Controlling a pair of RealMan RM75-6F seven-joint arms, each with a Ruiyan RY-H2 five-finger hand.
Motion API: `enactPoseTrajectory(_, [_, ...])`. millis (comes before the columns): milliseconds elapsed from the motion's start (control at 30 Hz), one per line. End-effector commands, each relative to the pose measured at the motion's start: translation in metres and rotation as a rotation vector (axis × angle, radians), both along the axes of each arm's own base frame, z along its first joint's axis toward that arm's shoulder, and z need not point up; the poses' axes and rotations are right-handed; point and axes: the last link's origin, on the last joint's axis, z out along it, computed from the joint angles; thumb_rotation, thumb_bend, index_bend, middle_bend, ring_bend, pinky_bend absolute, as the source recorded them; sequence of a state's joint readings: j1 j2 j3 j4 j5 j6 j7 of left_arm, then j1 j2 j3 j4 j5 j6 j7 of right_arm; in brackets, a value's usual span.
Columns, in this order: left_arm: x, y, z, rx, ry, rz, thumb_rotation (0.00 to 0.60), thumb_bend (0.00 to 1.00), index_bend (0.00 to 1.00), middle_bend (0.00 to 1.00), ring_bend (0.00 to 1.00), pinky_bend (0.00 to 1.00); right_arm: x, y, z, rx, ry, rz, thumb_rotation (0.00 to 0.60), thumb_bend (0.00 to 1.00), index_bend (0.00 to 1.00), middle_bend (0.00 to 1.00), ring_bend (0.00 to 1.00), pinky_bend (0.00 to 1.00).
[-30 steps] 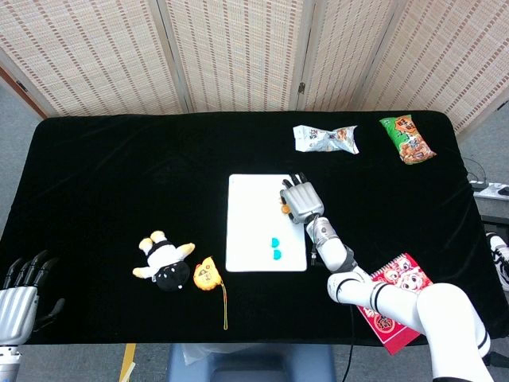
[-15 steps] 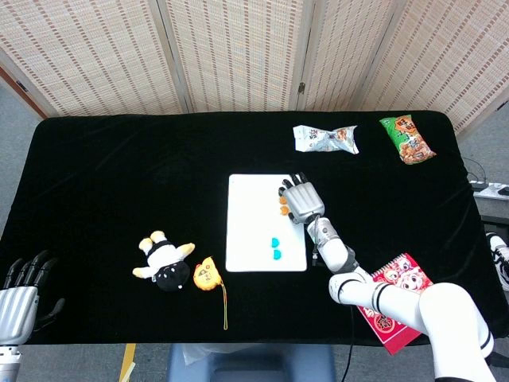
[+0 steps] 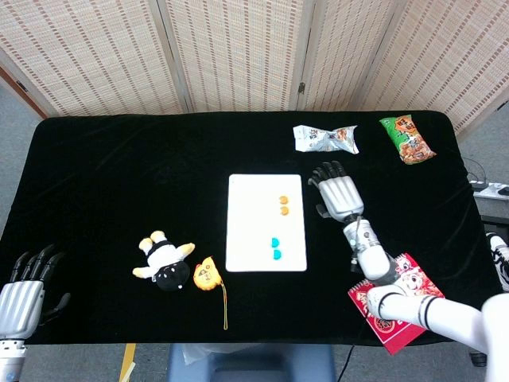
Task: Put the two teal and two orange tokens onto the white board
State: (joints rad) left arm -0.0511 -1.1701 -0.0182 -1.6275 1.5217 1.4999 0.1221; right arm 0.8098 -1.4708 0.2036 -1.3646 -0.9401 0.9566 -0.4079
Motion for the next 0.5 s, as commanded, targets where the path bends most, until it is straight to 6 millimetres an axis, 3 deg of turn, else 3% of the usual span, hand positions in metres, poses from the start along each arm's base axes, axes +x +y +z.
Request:
enactPoseTrajectory(33, [0.002, 0.002, -0.001, -0.003, -0.001, -0.008, 0.6, 0.36, 0.17, 0.09, 0.13, 0.0, -0.029, 0.023, 0.029, -0.053, -0.032, -0.03, 0.6, 0.27, 0.28, 0.13, 0.04, 0.0])
enactPoseTrajectory(267, [0.01, 0.007, -0.003, -0.008, 0.004, -0.028, 0.6, 0.36, 0.17, 0.09, 0.13, 0.0, -0.076, 0.07, 0.062, -0.089, -0.092, -0.074, 0.6, 0.27, 0.2, 0.11, 0.01, 0.0])
enactPoseTrajectory(500, [0.017, 0.009, -0.006, -0.008, 0.003, -0.039, 0.6, 0.36, 0.17, 0.09, 0.13, 0.0, -0.102, 0.125, 0.08, -0.116, -0.148, -0.065, 0.6, 0.27, 0.1, 0.07, 0.0, 0.0])
